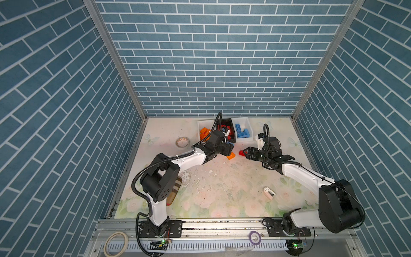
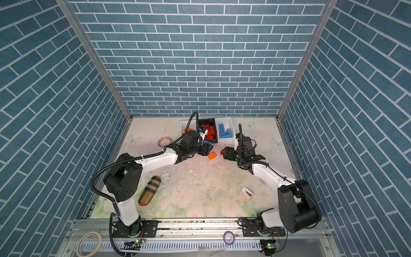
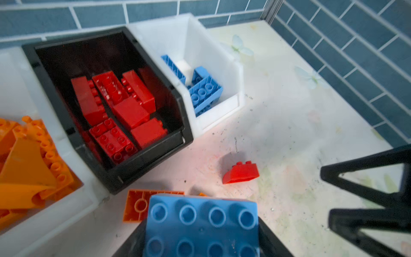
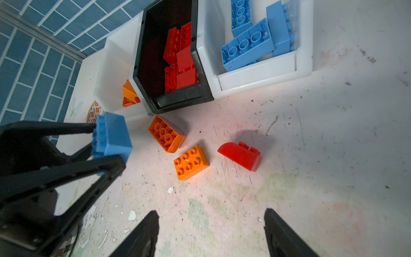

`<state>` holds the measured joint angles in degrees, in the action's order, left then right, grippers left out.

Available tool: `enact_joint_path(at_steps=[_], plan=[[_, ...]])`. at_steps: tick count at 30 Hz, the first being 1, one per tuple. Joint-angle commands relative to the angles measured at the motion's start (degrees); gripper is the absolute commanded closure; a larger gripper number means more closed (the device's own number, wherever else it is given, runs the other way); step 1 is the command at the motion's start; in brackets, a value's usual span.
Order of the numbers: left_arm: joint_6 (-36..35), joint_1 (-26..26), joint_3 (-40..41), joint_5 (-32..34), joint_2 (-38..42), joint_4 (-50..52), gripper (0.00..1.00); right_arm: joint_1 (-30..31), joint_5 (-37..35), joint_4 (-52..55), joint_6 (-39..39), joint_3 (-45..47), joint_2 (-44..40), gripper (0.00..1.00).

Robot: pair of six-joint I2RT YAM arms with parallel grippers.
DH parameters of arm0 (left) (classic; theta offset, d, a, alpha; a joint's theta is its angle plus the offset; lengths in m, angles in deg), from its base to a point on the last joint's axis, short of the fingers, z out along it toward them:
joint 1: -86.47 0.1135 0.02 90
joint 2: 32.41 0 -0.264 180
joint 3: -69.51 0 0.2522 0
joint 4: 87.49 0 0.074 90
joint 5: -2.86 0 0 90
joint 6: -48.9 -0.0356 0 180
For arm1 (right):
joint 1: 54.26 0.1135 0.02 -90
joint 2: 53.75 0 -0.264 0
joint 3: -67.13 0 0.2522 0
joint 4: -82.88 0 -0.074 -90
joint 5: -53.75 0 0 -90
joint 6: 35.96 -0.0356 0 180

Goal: Sort the legos into containers by color
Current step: Place the lego in the container.

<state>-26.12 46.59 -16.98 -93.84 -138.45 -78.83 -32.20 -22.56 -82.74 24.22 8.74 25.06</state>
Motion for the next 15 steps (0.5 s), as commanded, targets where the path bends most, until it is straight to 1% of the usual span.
enact_joint_path(at_steps=[1, 9, 15], plan=[[1.0, 0.3, -3.6, -2.5, -1.8, -1.8, 0.52, -0.2, 0.5, -0.7, -1.9, 1.5, -1.5, 0.25], [1.9, 0.2, -11.4, -6.0, -6.7, -2.3, 0.52, -0.3, 0.8, -2.2, -1.5, 3.6, -1.1, 0.25], [3.9, 0.8, -20.0, -9.9, -12.4, -2.0, 0.52, -0.3, 1.4, -2.8, -1.6, 4.4, -0.3, 0.26]])
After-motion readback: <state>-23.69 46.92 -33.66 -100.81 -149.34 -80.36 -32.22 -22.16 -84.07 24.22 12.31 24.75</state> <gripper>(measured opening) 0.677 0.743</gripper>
